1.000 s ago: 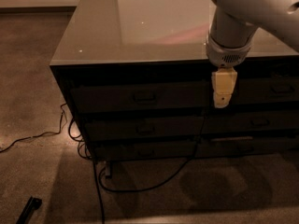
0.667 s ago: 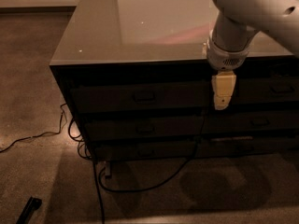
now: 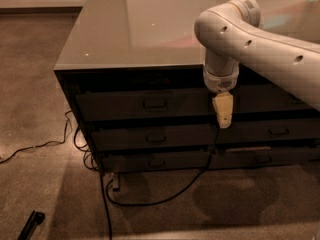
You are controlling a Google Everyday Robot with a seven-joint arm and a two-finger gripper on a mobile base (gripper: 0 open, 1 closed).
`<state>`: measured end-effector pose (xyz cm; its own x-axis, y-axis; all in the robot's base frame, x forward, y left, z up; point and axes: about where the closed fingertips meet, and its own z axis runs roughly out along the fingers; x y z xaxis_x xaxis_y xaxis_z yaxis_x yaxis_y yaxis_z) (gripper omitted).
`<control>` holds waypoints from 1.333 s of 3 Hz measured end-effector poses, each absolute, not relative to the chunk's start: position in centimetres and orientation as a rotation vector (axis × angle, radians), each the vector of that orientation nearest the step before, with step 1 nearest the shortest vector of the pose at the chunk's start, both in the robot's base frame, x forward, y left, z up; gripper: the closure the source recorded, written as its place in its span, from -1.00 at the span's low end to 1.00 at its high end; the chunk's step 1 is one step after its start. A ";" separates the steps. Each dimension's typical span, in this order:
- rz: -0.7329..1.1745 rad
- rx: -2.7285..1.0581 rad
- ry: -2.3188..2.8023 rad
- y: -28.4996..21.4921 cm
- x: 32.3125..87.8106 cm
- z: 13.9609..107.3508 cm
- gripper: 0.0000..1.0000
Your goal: Open top drawer
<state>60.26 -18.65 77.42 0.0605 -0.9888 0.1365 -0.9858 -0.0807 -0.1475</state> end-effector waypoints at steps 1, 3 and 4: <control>-0.318 -2.273 2.123 -18.7 60.3 77.4 -1.00; -0.228 -2.360 1.945 -15.2 60.4 74.8 -1.00; -0.204 -2.367 1.863 -12.4 61.5 74.0 -1.00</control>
Offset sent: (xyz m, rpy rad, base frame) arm 0.0025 0.0188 -0.0218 0.0282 0.0073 0.1033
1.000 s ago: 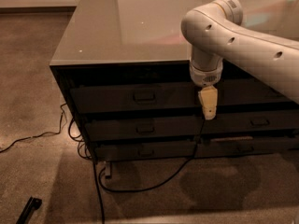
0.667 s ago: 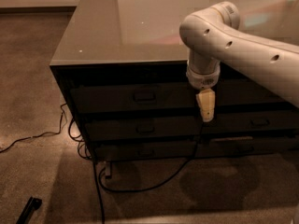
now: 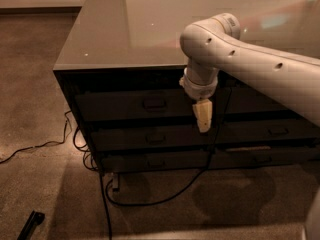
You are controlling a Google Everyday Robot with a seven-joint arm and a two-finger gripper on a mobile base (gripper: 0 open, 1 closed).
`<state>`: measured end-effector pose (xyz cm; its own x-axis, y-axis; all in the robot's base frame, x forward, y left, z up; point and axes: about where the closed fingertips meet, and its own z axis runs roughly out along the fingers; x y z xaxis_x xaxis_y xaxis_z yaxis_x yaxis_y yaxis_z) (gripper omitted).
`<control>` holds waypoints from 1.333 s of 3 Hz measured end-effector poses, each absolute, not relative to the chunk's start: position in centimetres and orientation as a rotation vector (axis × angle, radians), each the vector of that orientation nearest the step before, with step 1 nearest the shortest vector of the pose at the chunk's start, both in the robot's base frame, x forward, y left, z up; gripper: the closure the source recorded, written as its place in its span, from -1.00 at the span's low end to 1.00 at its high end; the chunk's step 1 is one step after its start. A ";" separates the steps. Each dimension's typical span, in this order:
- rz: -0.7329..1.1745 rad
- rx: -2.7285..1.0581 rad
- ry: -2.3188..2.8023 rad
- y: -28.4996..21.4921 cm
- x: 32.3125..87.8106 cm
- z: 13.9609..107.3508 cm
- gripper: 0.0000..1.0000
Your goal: Open top drawer
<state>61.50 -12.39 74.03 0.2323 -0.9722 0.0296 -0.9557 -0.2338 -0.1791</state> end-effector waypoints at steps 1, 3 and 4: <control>-0.191 -2.445 1.830 -10.7 64.7 72.0 -1.00; -0.158 -2.427 1.876 -10.8 65.7 70.5 -1.00; -0.162 -2.370 1.985 -12.5 67.0 68.9 -1.00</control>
Offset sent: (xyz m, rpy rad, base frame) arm 0.0248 0.0131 -0.0171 -0.0255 0.0256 0.0387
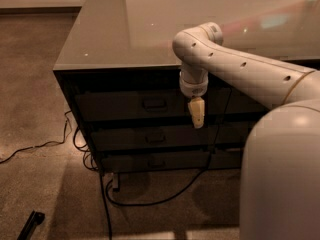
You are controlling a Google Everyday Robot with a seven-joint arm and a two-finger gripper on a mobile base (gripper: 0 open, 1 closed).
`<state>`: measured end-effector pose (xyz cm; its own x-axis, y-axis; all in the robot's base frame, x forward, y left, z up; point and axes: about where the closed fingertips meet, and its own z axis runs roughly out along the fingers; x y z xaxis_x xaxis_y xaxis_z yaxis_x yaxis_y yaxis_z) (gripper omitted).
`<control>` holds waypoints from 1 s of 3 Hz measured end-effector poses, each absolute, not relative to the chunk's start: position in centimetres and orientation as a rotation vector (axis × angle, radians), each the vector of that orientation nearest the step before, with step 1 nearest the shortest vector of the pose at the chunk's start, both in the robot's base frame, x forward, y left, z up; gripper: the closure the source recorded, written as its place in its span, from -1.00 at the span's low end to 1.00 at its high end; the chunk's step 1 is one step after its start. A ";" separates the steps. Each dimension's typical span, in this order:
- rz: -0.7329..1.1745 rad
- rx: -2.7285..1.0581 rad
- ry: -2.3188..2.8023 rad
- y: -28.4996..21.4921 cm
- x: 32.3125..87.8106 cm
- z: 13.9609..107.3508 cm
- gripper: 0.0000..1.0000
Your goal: Open top drawer
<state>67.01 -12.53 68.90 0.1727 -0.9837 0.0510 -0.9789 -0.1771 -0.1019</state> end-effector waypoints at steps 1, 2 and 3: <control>-0.166 -2.307 2.077 -14.1 68.5 67.4 -1.00; -0.181 -2.195 2.117 -14.9 70.2 67.7 -1.00; -0.193 -2.132 2.107 -14.5 71.5 67.9 -1.00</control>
Offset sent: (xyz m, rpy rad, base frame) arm 0.0566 -0.0337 -0.0002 0.0817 -0.1110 -0.2203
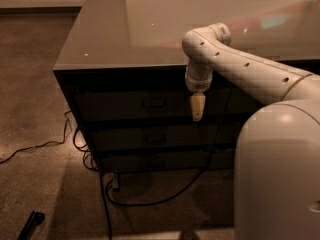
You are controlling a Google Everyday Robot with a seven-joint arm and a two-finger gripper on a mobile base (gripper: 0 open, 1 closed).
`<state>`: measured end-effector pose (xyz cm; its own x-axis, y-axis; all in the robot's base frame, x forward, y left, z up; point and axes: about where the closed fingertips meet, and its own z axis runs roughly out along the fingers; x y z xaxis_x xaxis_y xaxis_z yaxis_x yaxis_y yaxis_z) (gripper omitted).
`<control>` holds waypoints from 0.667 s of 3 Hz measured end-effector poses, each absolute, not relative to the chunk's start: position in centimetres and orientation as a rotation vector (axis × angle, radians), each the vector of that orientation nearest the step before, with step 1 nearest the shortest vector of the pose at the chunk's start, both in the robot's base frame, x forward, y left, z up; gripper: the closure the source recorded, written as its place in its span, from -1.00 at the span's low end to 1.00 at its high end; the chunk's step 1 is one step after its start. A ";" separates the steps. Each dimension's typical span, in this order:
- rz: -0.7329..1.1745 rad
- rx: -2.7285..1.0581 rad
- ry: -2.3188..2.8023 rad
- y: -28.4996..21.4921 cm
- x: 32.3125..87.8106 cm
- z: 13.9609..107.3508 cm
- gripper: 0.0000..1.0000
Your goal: Open top drawer
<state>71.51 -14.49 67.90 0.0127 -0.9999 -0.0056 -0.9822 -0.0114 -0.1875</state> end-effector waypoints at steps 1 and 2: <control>-0.162 -2.120 2.095 -13.4 71.9 67.0 -1.00; -0.113 -2.147 2.096 -12.3 71.6 64.9 -1.00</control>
Offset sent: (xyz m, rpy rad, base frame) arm -0.0016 0.0348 -0.0476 0.0508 0.0712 0.0292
